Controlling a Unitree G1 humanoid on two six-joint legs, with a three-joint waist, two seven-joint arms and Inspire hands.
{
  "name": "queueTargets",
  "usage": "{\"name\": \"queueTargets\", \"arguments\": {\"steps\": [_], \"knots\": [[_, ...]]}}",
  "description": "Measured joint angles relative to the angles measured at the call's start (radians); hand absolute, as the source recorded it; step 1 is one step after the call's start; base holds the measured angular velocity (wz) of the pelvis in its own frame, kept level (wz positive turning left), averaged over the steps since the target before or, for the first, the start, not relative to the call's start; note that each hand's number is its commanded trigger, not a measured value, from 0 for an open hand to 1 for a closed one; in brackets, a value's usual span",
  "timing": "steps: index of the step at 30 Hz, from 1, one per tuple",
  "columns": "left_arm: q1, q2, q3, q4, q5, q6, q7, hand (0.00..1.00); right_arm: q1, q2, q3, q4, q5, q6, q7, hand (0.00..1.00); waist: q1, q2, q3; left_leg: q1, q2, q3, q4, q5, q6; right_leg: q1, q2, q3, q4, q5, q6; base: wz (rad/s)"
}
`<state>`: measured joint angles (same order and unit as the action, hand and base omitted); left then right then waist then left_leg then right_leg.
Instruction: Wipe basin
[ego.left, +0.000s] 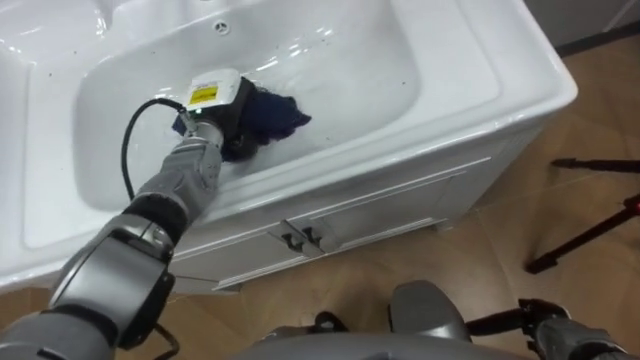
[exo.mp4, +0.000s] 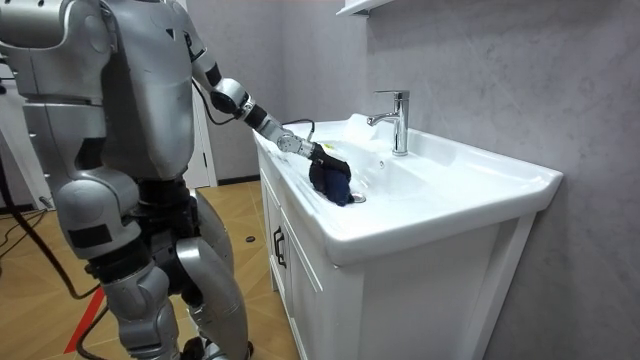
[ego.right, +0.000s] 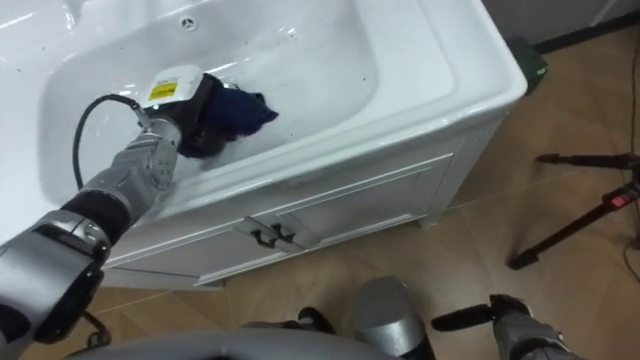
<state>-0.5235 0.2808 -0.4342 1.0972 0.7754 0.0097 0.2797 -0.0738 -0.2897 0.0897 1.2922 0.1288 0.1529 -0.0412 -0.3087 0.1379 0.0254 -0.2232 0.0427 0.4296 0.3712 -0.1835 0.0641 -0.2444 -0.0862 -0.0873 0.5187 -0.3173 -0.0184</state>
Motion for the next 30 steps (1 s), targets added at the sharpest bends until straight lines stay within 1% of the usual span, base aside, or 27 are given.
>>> {"name": "queueTargets", "arguments": {"steps": [1, 2, 3, 4, 5, 6, 7, 8, 9, 10, 11, 16, 17, 19, 21, 22, 24, 26, 28, 30], "knots": [[0.018, 0.018, 0.001, 0.002, 0.004, 0.014, 0.001, 1.00, 0.001, -0.005, -0.004, -0.001, -0.010, 0.000, 0.000, 0.00, 0.006, 0.010, -0.0005, 0.001, -0.001, 0.000, -0.002, 0.000, 0.000, 0.001, 0.000, 0.000, -0.001, 0.000, 0.000, -0.03], [0.025, 0.030, 0.007, 0.002, 0.004, 0.024, 0.002, 1.00, 0.005, -0.015, -0.004, -0.001, -0.012, 0.001, 0.000, 0.00, 0.012, 0.020, -0.0011, 0.001, -0.002, -0.003, -0.002, 0.000, 0.000, 0.001, -0.001, 0.000, -0.001, 0.000, 0.000, 0.00], [0.031, 0.034, 0.009, 0.002, 0.004, 0.029, 0.002, 1.00, 0.007, -0.020, -0.004, -0.002, -0.013, 0.001, -0.001, 0.00, 0.015, 0.024, -0.0022, 0.001, -0.002, -0.006, -0.002, 0.000, 0.000, 0.002, -0.001, 0.000, -0.001, 0.000, 0.000, 0.00], [0.044, 0.050, 0.011, 0.001, 0.007, 0.035, 0.003, 1.00, 0.009, -0.028, -0.006, -0.004, -0.019, 0.002, -0.002, 0.00, 0.021, 0.031, -0.0032, 0.000, -0.003, -0.012, -0.002, 0.000, -0.001, 0.001, -0.002, 0.001, -0.001, -0.001, 0.001, 0.00], [0.059, 0.070, 0.020, 0.001, 0.022, 0.035, 0.003, 1.00, 0.010, -0.032, -0.019, -0.007, -0.025, 0.001, -0.002, 0.00, 0.026, 0.036, -0.0048, 0.001, -0.005, -0.022, -0.007, 0.002, -0.003, 0.001, -0.003, 0.001, -0.001, -0.002, 0.000, 0.00], [0.068, 0.078, 0.026, 0.001, 0.025, 0.036, 0.003, 1.00, 0.011, -0.032, -0.027, -0.008, -0.027, 0.001, -0.003, 0.00, 0.029, 0.038, -0.0062, 0.004, -0.006, -0.022, -0.012, 0.003, -0.004, 0.003, -0.004, 0.000, -0.003, -0.002, 0.000, -0.03], [0.087, 0.089, 0.050, 0.001, 0.033, 0.037, 0.010, 1.00, 0.017, -0.033, -0.041, -0.010, -0.027, 0.000, -0.010, 0.00, 0.038, 0.038, -0.0068, 0.010, -0.012, -0.021, -0.019, 0.005, -0.007, 0.007, -0.010, 0.001, -0.004, -0.003, -0.001, 0.00], [0.102, 0.090, 0.087, 0.000, 0.046, 0.037, 0.026, 1.00, 0.018, -0.034, -0.055, -0.009, -0.024, 0.001, -0.014, 0.00, 0.045, 0.039, -0.0075, 0.012, -0.015, -0.022, -0.021, 0.006, -0.008, 0.007, -0.012, -0.001, -0.003, -0.005, -0.002, 0.00], [0.107, 0.090, 0.100, 0.000, 0.046, 0.037, 0.034, 1.00, 0.018, -0.035, -0.061, -0.008, -0.023, 0.002, -0.016, 0.00, 0.048, 0.040, -0.0080, 0.012, -0.016, -0.022, -0.023, 0.008, -0.008, 0.007, -0.013, -0.002, -0.003, -0.006, -0.002, 0.00], [0.118, 0.090, 0.112, -0.002, 0.051, 0.036, 0.046, 1.00, 0.019, -0.035, -0.068, -0.008, -0.021, 0.001, -0.022, 0.00, 0.058, 0.041, -0.0091, 0.013, -0.018, -0.022, -0.026, 0.009, -0.008, 0.005, -0.014, -0.001, -0.002, -0.007, -0.002, 0.00], [0.126, 0.090, 0.118, -0.007, 0.053, 0.036, 0.054, 1.00, 0.019, -0.035, -0.070, -0.009, -0.025, 0.000, -0.023, 0.00, 0.066, 0.041, -0.0096, 0.014, -0.018, -0.023, -0.025, 0.010, -0.008, 0.004, -0.013, 0.002, -0.002, -0.007, -0.003, -0.06], [0.162, 0.090, 0.118, -0.027, 0.053, 0.036, 0.082, 1.00, 0.027, -0.035, -0.075, -0.018, -0.025, -0.008, -0.023, 0.00, 0.069, 0.042, -0.0121, 0.025, -0.018, -0.023, -0.025, 0.010, -0.009, 0.015, -0.014, 0.003, -0.007, -0.010, -0.004, -0.06], [0.173, 0.090, 0.119, -0.027, 0.053, 0.036, 0.084, 1.00, 0.030, -0.037, -0.075, -0.018, -0.024, -0.007, -0.022, 0.00, 0.070, 0.044, -0.0186, 0.027, -0.017, -0.024, -0.025, 0.010, -0.009, 0.021, -0.011, 0.004, -0.015, -0.009, -0.004, -0.04], [0.184, 0.090, 0.118, -0.028, 0.055, 0.036, 0.084, 1.00, 0.035, -0.038, -0.075, -0.018, -0.023, -0.007, -0.020, 0.00, 0.071, 0.047, -0.0271, 0.031, -0.016, -0.024, -0.025, 0.010, -0.009, 0.026, -0.009, 0.004, -0.019, -0.009, -0.005, -0.03], [0.195, 0.090, 0.119, -0.032, 0.069, 0.037, 0.083, 1.00, 0.036, -0.039, -0.075, -0.018, -0.023, -0.007, -0.020, 0.00, 0.073, 0.047, -0.0270, 0.043, -0.017, -0.024, -0.026, 0.010, -0.010, 0.037, -0.008, 0.005, -0.020, -0.009, -0.005, -0.08], [0.204, 0.090, 0.120, -0.044, 0.074, 0.040, 0.085, 1.00, 0.035, -0.041, -0.075, -0.021, -0.023, -0.008, -0.017, 0.00, 0.077, 0.050, -0.0291, 0.046, -0.017, -0.025, -0.026, 0.010, -0.010, 0.038, -0.006, 0.006, -0.021, -0.009, -0.005, -0.13], [0.221, 0.089, 0.120, -0.058, 0.080, 0.046, 0.085, 1.00, 0.036, -0.043, -0.075, -0.021, -0.021, -0.008, -0.008, 0.00, 0.085, 0.050, -0.0287, 0.053, -0.018, -0.029, -0.032, 0.011, -0.012, 0.041, -0.011, 0.006, -0.020, -0.009, -0.005, -0.09], [0.228, 0.081, 0.120, -0.062, 0.080, 0.055, 0.088, 1.00, 0.037, -0.043, -0.075, -0.017, -0.023, -0.008, 0.000, 0.00, 0.091, 0.046, -0.0264, 0.065, -0.021, -0.034, -0.038, 0.013, -0.016, 0.052, -0.015, 0.002, -0.020, -0.012, -0.007, 0.00], [0.228, 0.079, 0.120, -0.066, 0.080, 0.057, 0.091, 1.00, 0.037, -0.042, -0.074, -0.017, -0.024, -0.009, 0.000, 0.00, 0.093, 0.045, -0.0255, 0.067, -0.021, -0.034, -0.038, 0.013, -0.016, 0.053, -0.016, 0.001, -0.019, -0.013, -0.006, 0.02], [0.222, 0.078, 0.120, -0.066, 0.080, 0.060, 0.098, 1.00, 0.037, -0.040, -0.074, -0.017, -0.025, -0.008, 0.000, 0.00, 0.093, 0.041, -0.0225, 0.067, -0.020, -0.033, -0.037, 0.013, -0.016, 0.052, -0.016, 0.002, -0.018, -0.014, -0.006, 0.00]]}}
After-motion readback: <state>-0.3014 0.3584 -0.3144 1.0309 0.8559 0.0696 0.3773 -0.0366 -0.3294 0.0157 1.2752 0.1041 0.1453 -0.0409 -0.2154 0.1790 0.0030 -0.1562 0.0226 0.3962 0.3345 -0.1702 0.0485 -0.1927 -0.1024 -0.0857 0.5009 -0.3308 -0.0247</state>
